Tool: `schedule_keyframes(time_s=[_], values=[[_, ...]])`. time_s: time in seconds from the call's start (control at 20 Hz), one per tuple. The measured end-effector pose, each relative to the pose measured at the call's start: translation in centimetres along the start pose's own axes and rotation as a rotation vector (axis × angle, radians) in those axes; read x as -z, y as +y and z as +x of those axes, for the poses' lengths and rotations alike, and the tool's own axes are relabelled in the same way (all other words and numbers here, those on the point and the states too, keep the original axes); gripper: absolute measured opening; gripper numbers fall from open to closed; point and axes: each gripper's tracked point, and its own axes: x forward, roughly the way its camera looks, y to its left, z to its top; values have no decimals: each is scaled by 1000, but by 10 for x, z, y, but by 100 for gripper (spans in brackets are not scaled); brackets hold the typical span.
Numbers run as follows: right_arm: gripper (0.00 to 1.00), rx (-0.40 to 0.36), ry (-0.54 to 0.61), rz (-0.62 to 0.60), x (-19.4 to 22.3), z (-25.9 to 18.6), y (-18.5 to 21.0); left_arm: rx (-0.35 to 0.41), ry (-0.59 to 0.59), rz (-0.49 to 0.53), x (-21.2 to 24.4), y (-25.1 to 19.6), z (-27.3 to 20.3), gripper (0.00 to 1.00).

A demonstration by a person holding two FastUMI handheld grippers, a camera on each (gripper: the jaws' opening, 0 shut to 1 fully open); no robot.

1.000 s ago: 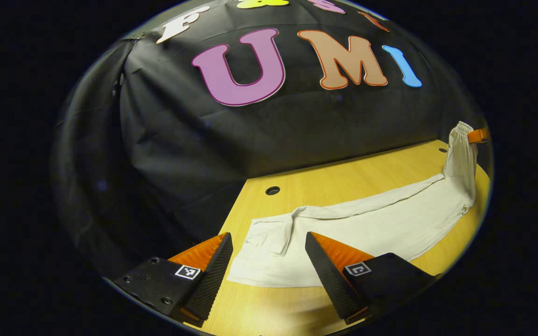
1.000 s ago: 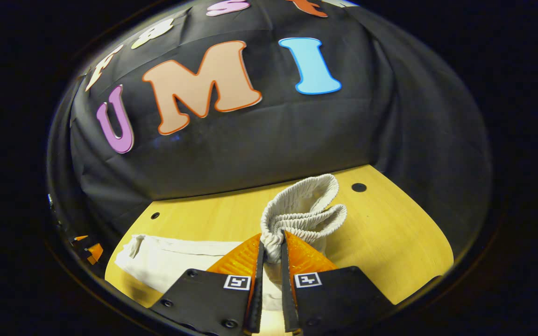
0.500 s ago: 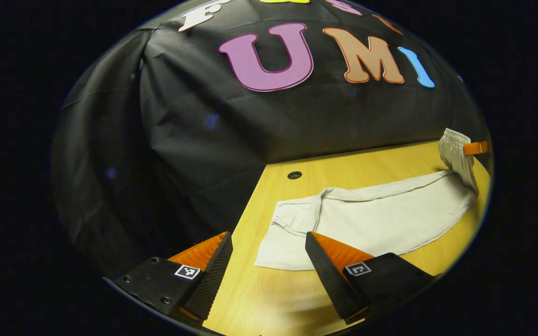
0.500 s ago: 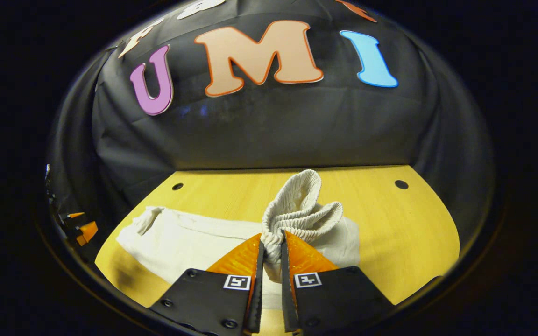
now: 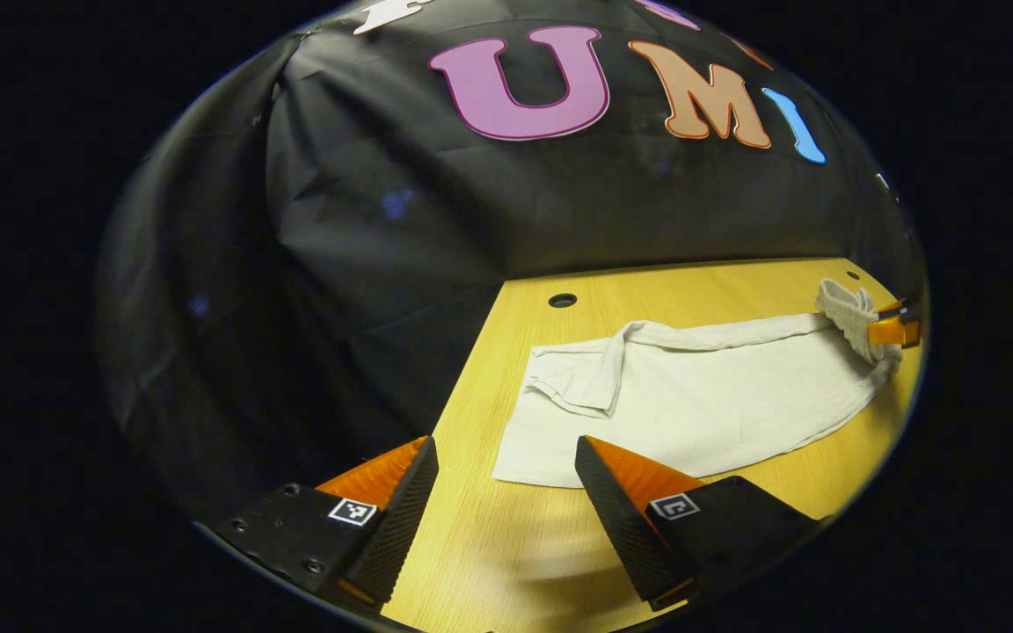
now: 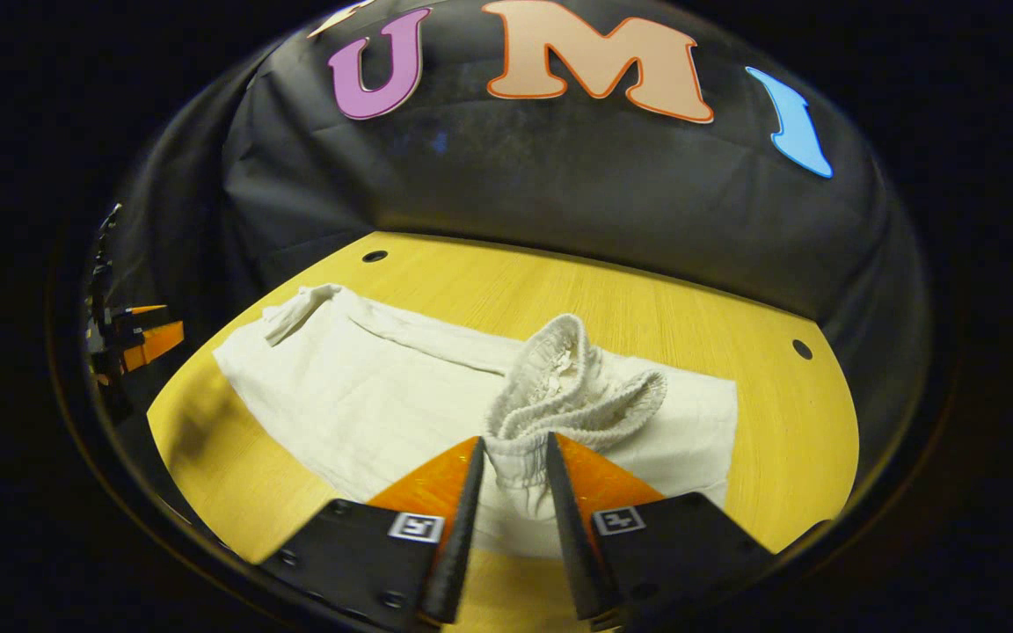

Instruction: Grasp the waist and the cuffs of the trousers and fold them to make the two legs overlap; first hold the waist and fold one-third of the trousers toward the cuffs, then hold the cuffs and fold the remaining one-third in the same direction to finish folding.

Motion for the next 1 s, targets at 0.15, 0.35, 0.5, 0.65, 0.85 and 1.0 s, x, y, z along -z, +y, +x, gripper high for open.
schedule_keyframes(time_s=[0.15,0.35,0.5,0.65,0.85,1.0], values=[[94,4,-41,20,-30,-36,-14,49,14,-39,6,-6,24,97],[96,63,-57,44,-23,-55,-18,114,48,-103,20,-8,57,97],[96,111,-55,53,-17,-66,-14,139,76,-128,31,-6,80,97],[96,144,-43,58,-13,-76,-18,161,98,-142,37,-9,92,93],[96,164,-40,79,-12,-82,-19,179,142,-146,50,-10,98,94],[96,172,-41,87,-12,-86,-21,179,134,-141,48,-10,99,95]])
